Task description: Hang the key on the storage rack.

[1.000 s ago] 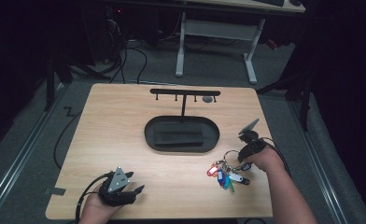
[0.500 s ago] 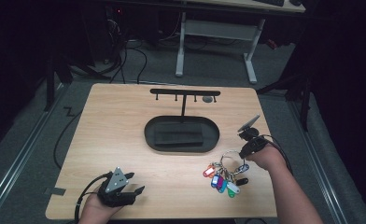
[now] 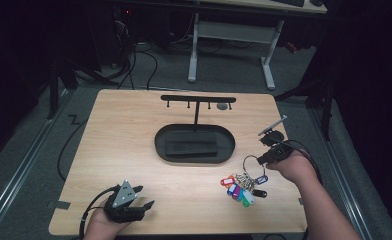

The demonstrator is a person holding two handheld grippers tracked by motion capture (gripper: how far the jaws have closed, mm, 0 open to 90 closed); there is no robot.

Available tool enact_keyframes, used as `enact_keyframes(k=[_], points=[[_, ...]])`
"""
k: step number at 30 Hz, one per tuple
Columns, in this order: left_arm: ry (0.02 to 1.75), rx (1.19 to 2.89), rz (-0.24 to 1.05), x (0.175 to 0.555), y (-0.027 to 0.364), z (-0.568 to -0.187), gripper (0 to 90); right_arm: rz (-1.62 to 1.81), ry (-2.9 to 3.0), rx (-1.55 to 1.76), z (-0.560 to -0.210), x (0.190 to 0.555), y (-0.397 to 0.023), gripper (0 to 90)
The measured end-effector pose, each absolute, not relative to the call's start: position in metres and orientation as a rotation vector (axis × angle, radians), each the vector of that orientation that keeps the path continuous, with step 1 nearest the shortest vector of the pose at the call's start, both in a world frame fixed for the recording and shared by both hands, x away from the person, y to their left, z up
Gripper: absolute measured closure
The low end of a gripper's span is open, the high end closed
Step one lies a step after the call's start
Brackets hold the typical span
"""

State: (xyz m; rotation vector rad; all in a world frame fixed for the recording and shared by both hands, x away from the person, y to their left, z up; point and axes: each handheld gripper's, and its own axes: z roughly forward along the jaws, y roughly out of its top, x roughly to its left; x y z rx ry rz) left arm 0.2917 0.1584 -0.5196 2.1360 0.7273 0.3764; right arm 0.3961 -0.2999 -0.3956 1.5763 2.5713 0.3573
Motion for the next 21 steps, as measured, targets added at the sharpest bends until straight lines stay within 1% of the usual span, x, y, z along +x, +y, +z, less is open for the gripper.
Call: enact_keyframes(k=[9, 21], points=[[0.711, 2.109, 0.414, 0.29, 0.16, -0.517, 36.3, 0.338, 2.609, 1.486, -0.365, 0.385, -0.287, 88.0], [0.707, 2.103, 0.444, 0.285, 0.165, -0.517, 37.5, 0.355, 2.614, 1.41, -0.329, 0.38, -0.275, 88.0]])
